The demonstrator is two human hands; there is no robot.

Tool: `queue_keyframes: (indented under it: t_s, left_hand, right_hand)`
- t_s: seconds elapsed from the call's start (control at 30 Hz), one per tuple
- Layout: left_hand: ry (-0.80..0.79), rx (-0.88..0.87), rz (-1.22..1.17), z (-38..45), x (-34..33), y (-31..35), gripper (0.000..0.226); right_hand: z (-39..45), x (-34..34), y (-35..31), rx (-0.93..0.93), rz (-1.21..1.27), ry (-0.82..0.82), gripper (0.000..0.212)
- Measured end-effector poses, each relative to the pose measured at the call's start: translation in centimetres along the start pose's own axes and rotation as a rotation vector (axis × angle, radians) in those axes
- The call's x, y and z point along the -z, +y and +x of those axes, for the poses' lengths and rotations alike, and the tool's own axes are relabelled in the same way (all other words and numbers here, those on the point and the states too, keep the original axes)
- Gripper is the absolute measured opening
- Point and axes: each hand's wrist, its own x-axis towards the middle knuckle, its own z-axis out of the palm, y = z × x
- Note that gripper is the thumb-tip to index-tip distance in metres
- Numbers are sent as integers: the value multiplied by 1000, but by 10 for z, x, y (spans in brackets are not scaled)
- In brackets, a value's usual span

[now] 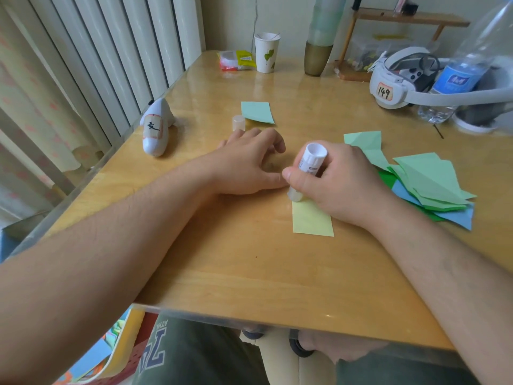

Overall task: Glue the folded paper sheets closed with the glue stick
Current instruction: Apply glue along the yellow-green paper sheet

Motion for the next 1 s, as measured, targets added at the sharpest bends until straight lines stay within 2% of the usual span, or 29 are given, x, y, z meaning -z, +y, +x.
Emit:
queue_keyframes:
  t_s: [0.13, 0.33, 0.6, 0.87, 1.0]
  left_hand:
    - [19, -1, 22, 1, -3, -2, 48]
    - [14, -5, 40, 2, -3, -3, 47]
    - [-26, 14, 39, -2, -4, 3, 74]
    - [-32, 26, 35, -2, -3, 4, 81]
    - [-20, 24, 40, -1, -3, 4, 73]
  right_hand:
    - [-6, 1, -1, -1, 22, -38, 27]
    - [-11, 3, -2, 4, 31, -47, 28]
    - [-14, 2, -4, 31, 38, -47, 24]
    - [-20, 5, -6, 80, 94, -130, 24]
    - [-22, 5, -8, 119, 150, -183, 24]
